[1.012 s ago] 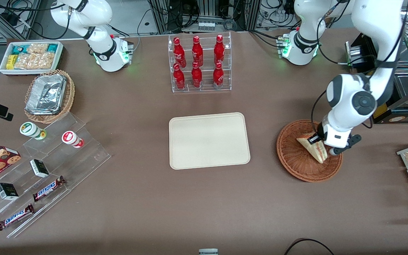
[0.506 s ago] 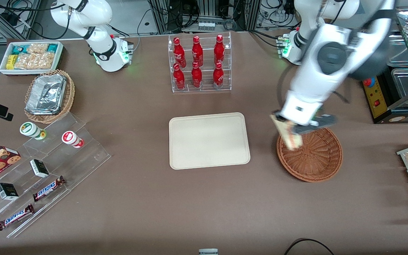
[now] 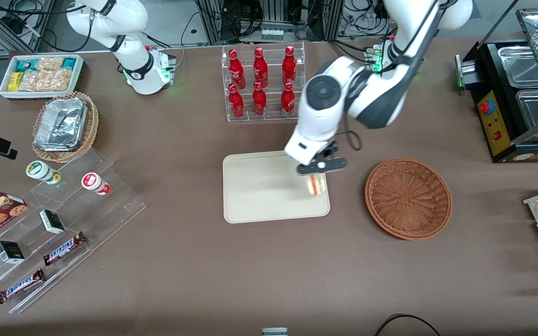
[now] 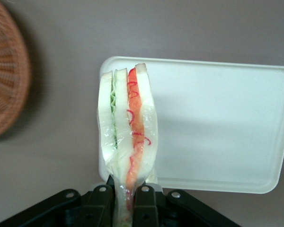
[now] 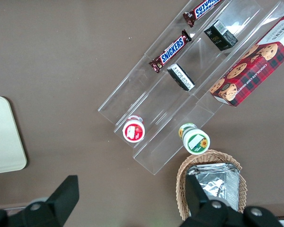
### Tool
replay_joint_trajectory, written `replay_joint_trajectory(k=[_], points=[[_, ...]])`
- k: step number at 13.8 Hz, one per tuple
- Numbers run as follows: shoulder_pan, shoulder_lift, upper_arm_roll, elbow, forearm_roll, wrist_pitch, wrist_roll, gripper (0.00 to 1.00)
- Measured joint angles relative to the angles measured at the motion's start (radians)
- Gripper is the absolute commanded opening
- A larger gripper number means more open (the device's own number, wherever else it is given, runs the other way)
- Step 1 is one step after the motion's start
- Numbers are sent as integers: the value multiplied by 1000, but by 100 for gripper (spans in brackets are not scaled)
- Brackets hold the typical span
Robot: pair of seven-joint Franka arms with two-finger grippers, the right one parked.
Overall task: Place sandwich from basket to tray
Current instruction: 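Lift the sandwich and carry it over the cream tray, then lower the sandwich onto the tray and open the left gripper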
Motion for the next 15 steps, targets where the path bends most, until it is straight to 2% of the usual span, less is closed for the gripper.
replay_joint_trajectory(k=[5, 11, 12, 13, 14, 15], points=[[-73, 156, 0, 10, 1, 155, -19, 0], [-101, 255, 0, 15, 3, 287, -28, 0], [-111, 266, 0, 15, 4, 288, -28, 26], [-119, 274, 0, 17, 4, 291, -28, 93], [-122, 275, 0, 22, 4, 291, -28, 100], [-123, 275, 1, 26, 5, 290, -28, 100]])
